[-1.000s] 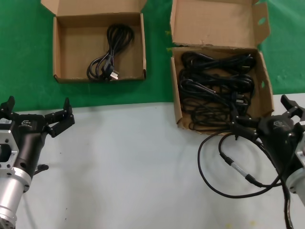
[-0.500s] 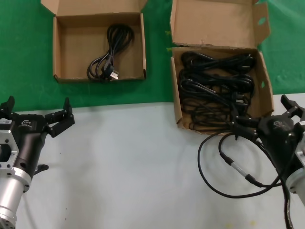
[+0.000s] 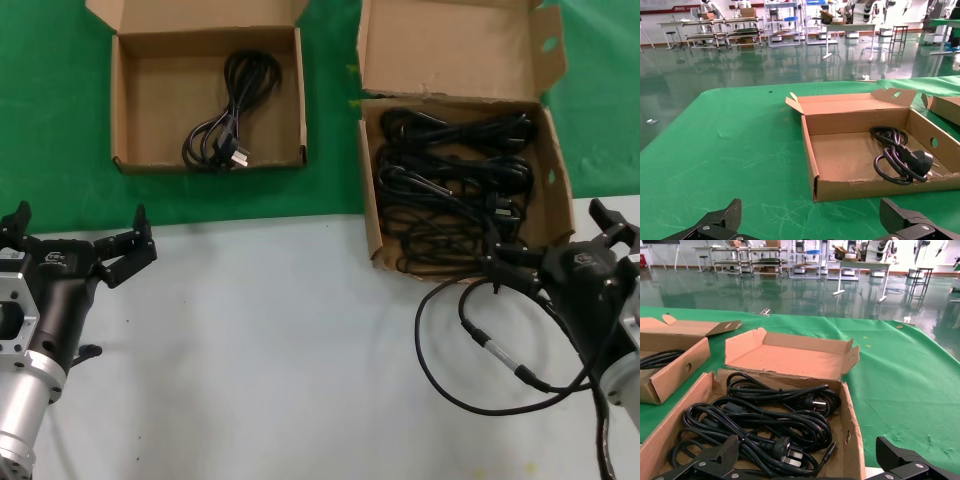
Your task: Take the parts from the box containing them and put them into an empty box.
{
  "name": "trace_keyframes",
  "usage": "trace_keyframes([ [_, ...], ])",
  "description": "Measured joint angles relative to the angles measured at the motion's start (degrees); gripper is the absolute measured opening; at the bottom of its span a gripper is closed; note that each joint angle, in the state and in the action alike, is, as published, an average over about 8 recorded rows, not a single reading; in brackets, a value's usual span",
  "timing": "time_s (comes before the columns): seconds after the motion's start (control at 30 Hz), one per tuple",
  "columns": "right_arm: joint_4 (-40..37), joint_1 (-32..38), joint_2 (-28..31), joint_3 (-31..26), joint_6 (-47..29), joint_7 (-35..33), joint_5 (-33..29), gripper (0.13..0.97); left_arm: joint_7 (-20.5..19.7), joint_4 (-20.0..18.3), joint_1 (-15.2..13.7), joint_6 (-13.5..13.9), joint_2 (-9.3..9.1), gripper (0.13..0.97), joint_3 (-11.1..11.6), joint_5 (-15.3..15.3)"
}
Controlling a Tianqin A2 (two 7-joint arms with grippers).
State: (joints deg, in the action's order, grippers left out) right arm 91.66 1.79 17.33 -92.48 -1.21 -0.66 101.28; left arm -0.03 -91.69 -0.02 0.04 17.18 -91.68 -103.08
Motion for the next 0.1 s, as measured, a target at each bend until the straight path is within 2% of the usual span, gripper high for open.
trace_keyframes([
  [0.1, 0.0, 0.0, 0.0, 0.0, 0.0, 0.0, 0.0, 0.966, 0.0, 0.0, 0.0, 0.0, 0.00, 0.966, 0.0, 0.0],
])
